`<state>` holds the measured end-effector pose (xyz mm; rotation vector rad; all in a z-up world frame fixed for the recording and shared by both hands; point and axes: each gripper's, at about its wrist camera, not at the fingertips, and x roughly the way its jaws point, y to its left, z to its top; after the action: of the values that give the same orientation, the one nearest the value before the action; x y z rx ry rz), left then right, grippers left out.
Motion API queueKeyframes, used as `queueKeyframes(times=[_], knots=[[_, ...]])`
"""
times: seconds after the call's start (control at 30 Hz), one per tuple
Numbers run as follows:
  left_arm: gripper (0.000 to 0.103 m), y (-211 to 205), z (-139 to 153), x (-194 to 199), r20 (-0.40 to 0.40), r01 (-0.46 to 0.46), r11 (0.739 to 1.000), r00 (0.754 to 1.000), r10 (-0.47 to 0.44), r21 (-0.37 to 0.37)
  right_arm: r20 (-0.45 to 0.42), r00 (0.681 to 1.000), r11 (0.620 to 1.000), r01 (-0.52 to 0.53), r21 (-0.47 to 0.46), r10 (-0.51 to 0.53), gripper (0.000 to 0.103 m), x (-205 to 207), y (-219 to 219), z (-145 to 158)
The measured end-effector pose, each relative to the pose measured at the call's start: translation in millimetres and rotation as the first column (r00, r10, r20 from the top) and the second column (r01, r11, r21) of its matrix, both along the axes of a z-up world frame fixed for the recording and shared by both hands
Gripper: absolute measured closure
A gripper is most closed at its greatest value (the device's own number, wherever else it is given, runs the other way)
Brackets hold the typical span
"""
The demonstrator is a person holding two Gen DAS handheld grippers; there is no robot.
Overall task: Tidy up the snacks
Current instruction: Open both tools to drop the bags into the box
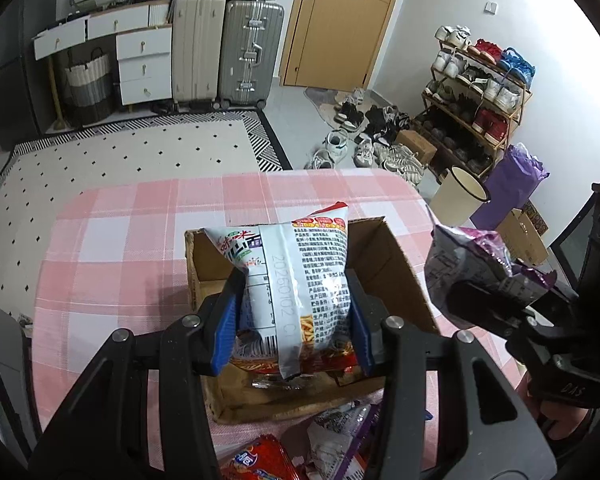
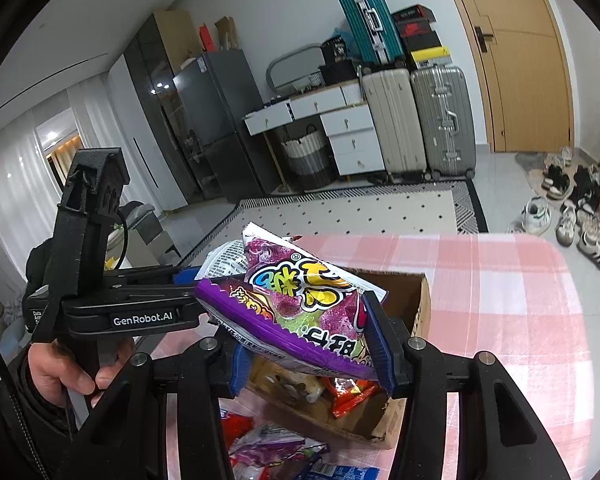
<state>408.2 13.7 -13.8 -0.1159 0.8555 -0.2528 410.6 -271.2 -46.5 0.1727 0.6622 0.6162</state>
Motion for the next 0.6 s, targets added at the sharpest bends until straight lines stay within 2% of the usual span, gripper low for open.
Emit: queueKeyframes(times=[0.27, 0.33, 0.4, 0.43, 0.47, 0.6], knots=[[0.058, -3.8, -39.0, 26.8, -0.047, 0.012, 1.000, 0.999, -0.012, 0.012, -0.029, 1.000, 0.999, 0.002, -0.037, -0.003, 0.052, 18.8, 7.2, -28.6], [0.052, -4.8, -43.5, 29.3, -0.049, 0.013, 1.000, 0.999, -0.013, 0.009, -0.031, 1.000, 0.999, 0.001, -0.032, -0.002, 0.046, 22.8, 7.3, -31.4], [0.025, -4.5, -46.2, 31.6, -0.045, 0.001, 1.000, 0.999, 0.000, 0.012, -0.024, 1.000, 0.999, 0.016, -0.039, -0.017, 0.039, 23.4, 7.5, -32.2], [0.022, -4.3, -46.0, 29.0, -0.039, -0.005, 1.000, 0.999, 0.005, 0.012, -0.018, 1.000, 0.999, 0.018, -0.039, -0.019, 0.032, 23.5, 7.1, -31.7], [0.022, -2.5, -45.4, 26.5, -0.026, -0.010, 1.000, 1.000, 0.011, 0.010, -0.008, 1.000, 0.999, 0.018, -0.036, -0.018, 0.030, 22.5, 6.0, -30.9], [0.021, 0.6, -40.4, 11.2, -0.001, -0.027, 1.000, 1.000, 0.027, 0.004, 0.010, 0.999, 0.999, 0.036, -0.026, -0.036, 0.030, 16.2, -2.4, -25.0]])
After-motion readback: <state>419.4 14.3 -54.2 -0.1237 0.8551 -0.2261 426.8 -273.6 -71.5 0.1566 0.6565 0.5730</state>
